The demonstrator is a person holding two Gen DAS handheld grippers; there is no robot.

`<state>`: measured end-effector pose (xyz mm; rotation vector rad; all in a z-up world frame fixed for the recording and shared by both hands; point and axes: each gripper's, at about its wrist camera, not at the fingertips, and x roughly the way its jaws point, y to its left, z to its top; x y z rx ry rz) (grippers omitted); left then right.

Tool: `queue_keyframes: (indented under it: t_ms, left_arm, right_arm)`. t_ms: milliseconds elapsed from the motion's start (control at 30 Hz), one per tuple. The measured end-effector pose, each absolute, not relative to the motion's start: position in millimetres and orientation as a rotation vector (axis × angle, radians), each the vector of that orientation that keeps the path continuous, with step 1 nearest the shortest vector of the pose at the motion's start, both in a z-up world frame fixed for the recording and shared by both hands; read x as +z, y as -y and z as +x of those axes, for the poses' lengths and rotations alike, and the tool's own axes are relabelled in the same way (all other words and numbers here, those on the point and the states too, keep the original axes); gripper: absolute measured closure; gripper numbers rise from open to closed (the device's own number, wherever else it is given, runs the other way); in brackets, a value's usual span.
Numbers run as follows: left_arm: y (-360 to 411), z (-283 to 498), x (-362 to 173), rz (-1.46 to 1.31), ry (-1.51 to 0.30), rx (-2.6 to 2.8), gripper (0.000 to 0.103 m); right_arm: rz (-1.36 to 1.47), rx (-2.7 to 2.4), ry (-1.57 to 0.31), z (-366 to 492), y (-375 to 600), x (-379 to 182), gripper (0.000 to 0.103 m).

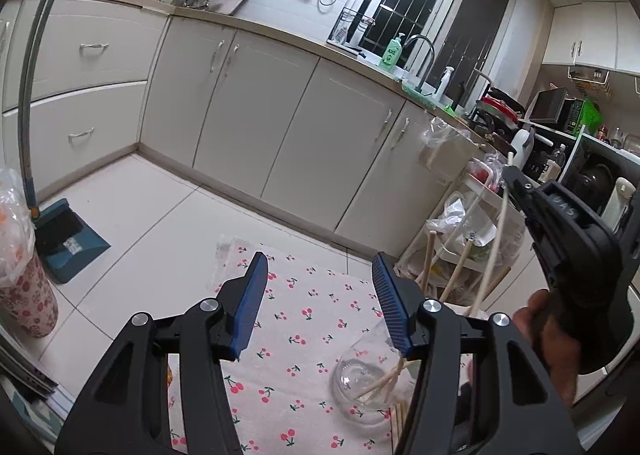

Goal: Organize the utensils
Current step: 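Open the left tool to drop its stick into the jar while the right tool releases its stick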

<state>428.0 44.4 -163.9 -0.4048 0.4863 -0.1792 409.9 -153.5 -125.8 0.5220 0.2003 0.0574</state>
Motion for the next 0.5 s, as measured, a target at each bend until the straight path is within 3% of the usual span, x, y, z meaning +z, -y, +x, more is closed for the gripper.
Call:
queue_keyframes:
  t_ms: [500]
  left_arm:
    - [-46.9, 432.1, -167.3, -0.435, -0.503, -0.201, 0.051]
  right_arm:
    - [0.482, 0.026, -0.193, 415.8, 150.9, -130.9, 0.097]
